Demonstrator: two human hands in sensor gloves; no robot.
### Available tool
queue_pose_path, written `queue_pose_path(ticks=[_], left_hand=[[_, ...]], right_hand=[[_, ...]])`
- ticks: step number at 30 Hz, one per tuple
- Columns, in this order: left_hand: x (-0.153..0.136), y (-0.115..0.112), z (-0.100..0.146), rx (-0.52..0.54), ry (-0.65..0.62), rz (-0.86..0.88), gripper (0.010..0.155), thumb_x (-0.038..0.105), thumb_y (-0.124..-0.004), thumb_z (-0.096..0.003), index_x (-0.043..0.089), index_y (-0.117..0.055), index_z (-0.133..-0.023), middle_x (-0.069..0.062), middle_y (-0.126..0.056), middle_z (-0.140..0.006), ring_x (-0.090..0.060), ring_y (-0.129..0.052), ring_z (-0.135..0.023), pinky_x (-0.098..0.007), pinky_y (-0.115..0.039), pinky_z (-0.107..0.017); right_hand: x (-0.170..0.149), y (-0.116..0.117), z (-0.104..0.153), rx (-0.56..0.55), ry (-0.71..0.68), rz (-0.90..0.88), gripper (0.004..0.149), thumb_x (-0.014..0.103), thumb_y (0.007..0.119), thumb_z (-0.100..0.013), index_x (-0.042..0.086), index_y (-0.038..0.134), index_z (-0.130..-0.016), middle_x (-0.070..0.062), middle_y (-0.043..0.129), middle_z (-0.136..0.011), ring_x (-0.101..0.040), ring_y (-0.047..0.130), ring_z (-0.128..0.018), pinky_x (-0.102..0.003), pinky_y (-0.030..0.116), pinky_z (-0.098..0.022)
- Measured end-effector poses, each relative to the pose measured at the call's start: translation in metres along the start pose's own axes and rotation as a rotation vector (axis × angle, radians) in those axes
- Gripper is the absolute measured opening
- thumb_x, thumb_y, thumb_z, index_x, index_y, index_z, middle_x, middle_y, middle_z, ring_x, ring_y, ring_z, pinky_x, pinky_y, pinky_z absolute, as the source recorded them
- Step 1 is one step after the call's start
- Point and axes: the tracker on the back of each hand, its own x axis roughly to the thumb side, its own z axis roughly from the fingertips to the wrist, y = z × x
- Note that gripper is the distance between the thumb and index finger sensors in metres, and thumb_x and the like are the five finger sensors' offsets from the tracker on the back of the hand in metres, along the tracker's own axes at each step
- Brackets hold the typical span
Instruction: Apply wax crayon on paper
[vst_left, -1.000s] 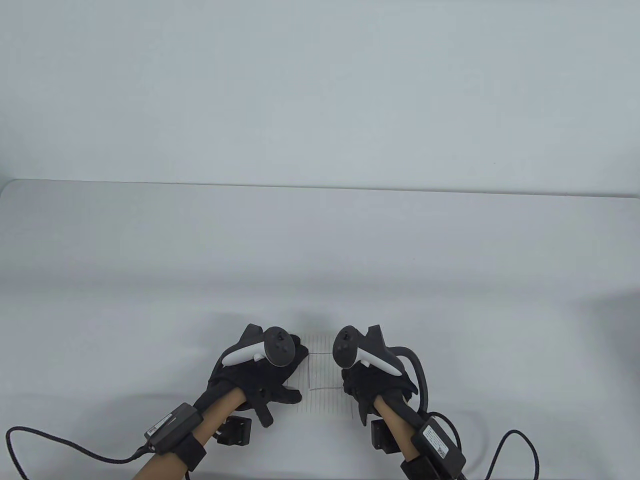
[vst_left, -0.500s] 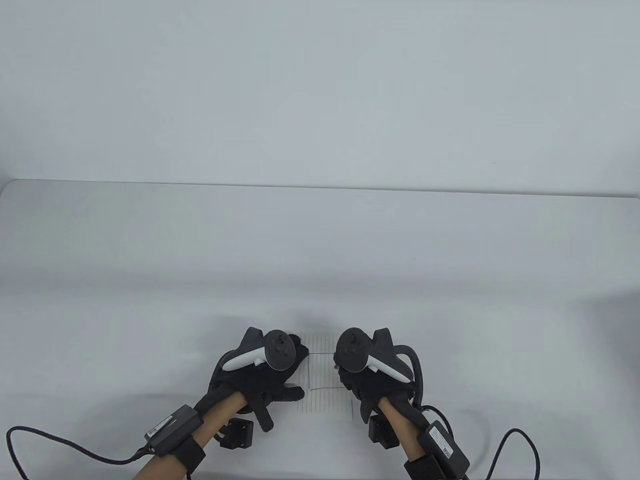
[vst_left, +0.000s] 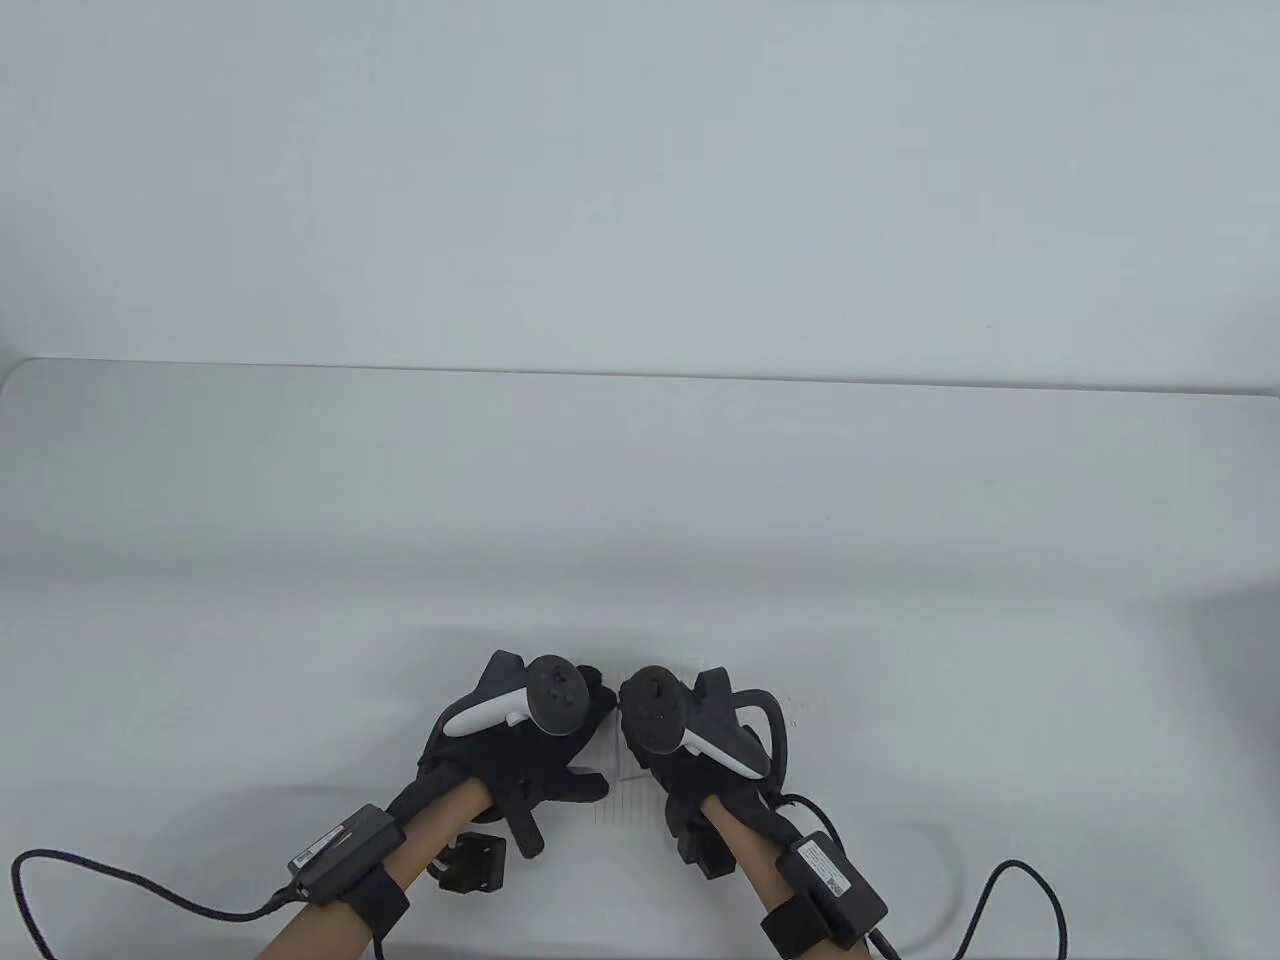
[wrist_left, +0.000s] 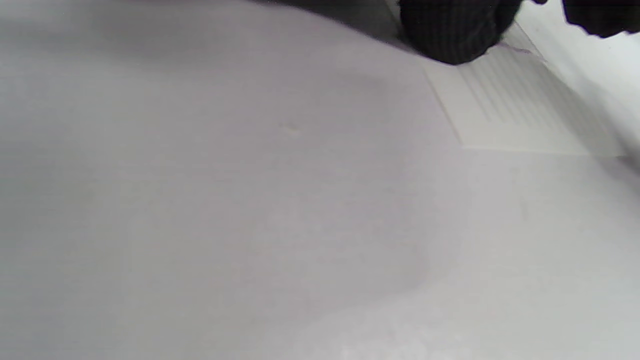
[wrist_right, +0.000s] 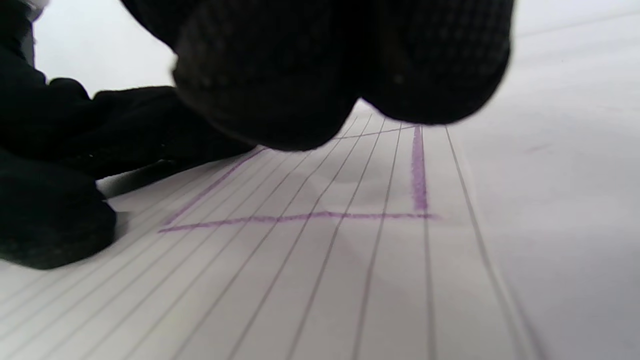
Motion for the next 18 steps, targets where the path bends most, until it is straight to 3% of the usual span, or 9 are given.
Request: queue_pose_path(ticks=[3,5,7,11,15,18], left_hand=[[0.0002,-0.0003,0.0002,-0.001,-0.001,0.005,0.088,0.057,-0.061,-0.054,0.043,0.011,-0.103,0.02,0.025,-0.108,-0.01,0.03,-0.102,-0.048,0.022,-0.071],[0.0003,-0.0004,0.0002,0.0,-0.001,0.005,0.088,0.057,-0.061,-0.0539,0.043,0.011,-0.103,0.02,0.025,-0.108,-0.01,0.03,-0.102,-0.047,0.022,-0.071],[0.0004,-0.0004,0.0001,0.0,-0.001,0.006,0.088,0.057,-0.061,-0.0539,0.043,0.011,-0.103,0.02,0.025,-0.108,-0.01,0.03,-0.102,-0.047,0.022,-0.071],[0.0003,-0.0005,0.0001,-0.002,-0.002,0.009,0.087,0.057,-0.06,-0.054,0.043,0.011,-0.103,0.02,0.025,-0.108,-0.01,0.03,-0.101,-0.047,0.022,-0.071],[0.0002,-0.0005,0.0001,-0.003,-0.002,0.009,0.088,0.057,-0.06,-0.054,0.043,0.011,-0.103,0.02,0.025,-0.108,-0.01,0.031,-0.101,-0.047,0.022,-0.071],[0.0001,-0.0005,0.0002,-0.005,-0.002,0.009,0.088,0.057,-0.06,-0.0539,0.044,0.011,-0.102,0.02,0.026,-0.108,-0.01,0.031,-0.101,-0.047,0.022,-0.07]], right_hand=[[-0.0023,0.0052,-0.0002,-0.036,0.01,0.119,0.044,0.031,0.072,-0.054,0.014,0.074,-0.095,-0.003,0.096,-0.056,-0.002,0.095,-0.024,-0.027,0.086,-0.023],[-0.002,0.006,-0.0004,-0.009,-0.02,0.052,0.044,0.03,0.072,-0.054,0.012,0.074,-0.095,-0.004,0.095,-0.056,-0.002,0.094,-0.024,-0.027,0.086,-0.022],[-0.0017,0.0051,-0.0023,0.085,-0.043,-0.055,0.044,0.029,0.073,-0.055,0.011,0.074,-0.095,-0.004,0.095,-0.056,-0.003,0.094,-0.024,-0.028,0.086,-0.023],[-0.0026,0.0058,-0.0022,-0.017,0.018,0.064,0.043,0.03,0.072,-0.055,0.013,0.076,-0.094,-0.004,0.096,-0.056,-0.003,0.094,-0.024,-0.028,0.086,-0.023],[0.0003,0.0042,-0.0038,0.092,-0.025,-0.042,0.044,0.029,0.072,-0.055,0.01,0.075,-0.095,-0.004,0.096,-0.055,-0.003,0.094,-0.024,-0.028,0.085,-0.023],[-0.0003,0.0052,-0.0046,-0.005,0.032,0.045,0.043,0.029,0.072,-0.055,0.012,0.076,-0.094,-0.004,0.096,-0.055,-0.003,0.094,-0.024,-0.028,0.085,-0.023]])
